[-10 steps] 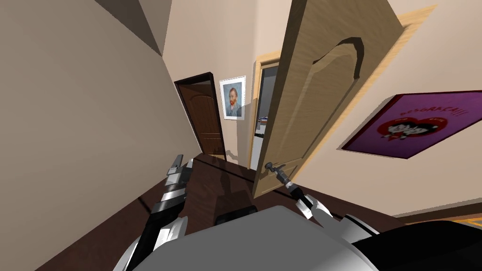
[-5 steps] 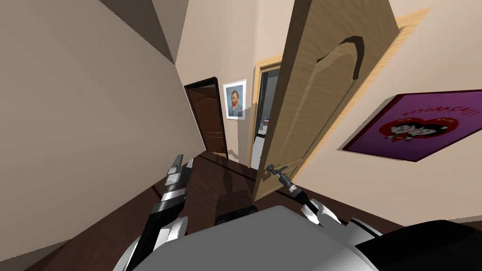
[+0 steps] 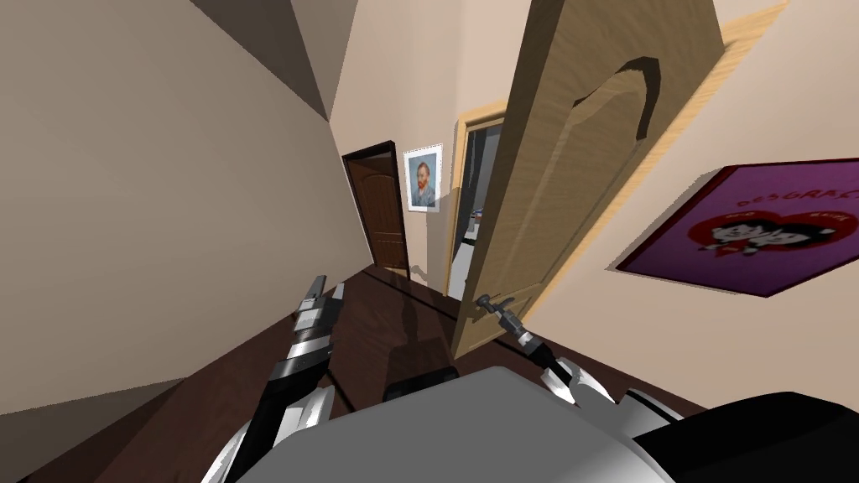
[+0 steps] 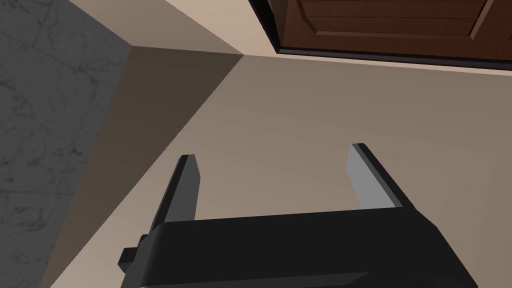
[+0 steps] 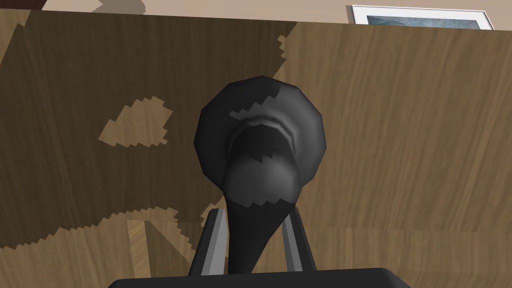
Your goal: Pull the door open
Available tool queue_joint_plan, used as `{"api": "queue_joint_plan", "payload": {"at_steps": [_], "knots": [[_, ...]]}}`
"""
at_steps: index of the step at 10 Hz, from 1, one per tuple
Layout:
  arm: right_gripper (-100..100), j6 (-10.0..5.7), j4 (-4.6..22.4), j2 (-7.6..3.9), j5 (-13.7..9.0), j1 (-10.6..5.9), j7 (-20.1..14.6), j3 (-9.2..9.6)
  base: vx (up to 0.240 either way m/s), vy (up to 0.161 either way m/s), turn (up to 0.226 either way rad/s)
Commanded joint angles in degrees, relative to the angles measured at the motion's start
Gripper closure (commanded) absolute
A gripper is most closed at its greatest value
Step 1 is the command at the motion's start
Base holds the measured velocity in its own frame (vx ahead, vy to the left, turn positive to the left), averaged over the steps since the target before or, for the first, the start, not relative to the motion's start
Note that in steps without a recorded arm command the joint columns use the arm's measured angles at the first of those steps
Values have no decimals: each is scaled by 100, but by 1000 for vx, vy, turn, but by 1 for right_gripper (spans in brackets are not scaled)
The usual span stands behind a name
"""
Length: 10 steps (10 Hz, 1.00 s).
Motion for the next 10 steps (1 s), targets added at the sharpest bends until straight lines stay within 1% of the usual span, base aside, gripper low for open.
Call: {"api": "queue_joint_plan", "payload": {"at_steps": [1,5,9,10], "knots": [[100,-77,31,-16,3,22,-6,15,-170,-87,137],[100,-235,130,-63,-5,48,-33,36,-182,-93,147],[100,-362,210,-101,-11,70,-54,53,-177,-82,127],[100,-329,186,-66,5,62,-59,75,-77,-35,35]]}}
